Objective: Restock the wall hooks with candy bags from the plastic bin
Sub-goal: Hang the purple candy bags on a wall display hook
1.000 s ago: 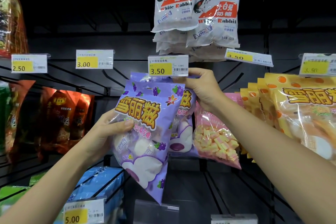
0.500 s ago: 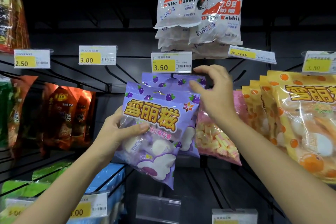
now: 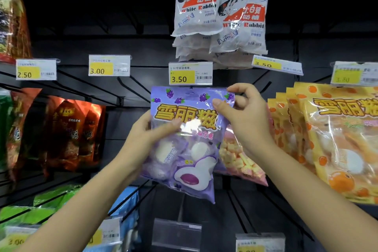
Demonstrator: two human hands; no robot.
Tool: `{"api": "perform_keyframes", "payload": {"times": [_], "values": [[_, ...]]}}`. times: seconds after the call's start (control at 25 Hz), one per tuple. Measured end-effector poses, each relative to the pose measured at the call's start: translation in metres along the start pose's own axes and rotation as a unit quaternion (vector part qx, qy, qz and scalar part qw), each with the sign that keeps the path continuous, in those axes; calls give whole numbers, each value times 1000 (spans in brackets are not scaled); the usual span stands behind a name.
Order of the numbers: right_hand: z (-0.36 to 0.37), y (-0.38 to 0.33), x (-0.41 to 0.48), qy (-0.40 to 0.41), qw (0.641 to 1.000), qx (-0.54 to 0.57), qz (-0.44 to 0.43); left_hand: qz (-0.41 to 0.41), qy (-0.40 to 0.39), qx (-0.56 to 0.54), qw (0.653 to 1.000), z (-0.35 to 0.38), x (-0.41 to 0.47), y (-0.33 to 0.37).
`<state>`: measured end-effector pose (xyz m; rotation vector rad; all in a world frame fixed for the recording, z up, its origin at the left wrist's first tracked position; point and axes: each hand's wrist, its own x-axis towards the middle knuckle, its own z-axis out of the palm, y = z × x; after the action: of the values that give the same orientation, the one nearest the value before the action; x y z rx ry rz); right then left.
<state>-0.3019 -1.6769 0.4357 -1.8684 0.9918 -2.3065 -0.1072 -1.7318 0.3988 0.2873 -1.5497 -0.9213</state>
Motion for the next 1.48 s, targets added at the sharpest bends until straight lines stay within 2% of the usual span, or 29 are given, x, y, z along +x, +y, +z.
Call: {"api": "perform_keyframes", "payload": {"times": [0.12,0.32,0.48,0.56,0.76,1.0,1.24,1.48], "values": [[6,-2,12,1,999,48,10,-70,47,-8,996,-4,21,11],[15,-3,27,-2,998,65,14,-37,159,3,987,2,45,19],[24,-4,37,17,995,97,16,-38,153,-31,987,4,61,27],[26,-4,40,26,995,98,25,-35,140,-21,989,2,66,29],[29,1,43,31,993,104,40,-5,177,22,984,-2,68,25],[30,-3,49,44,996,80,17,57,213,58,974,5,72,26],[29,2,48,4,999,39,6,52,217,79,972,2,69,24],[23,17,37,6,1000,5,5,70,223,154,960,6,59,11]]}}
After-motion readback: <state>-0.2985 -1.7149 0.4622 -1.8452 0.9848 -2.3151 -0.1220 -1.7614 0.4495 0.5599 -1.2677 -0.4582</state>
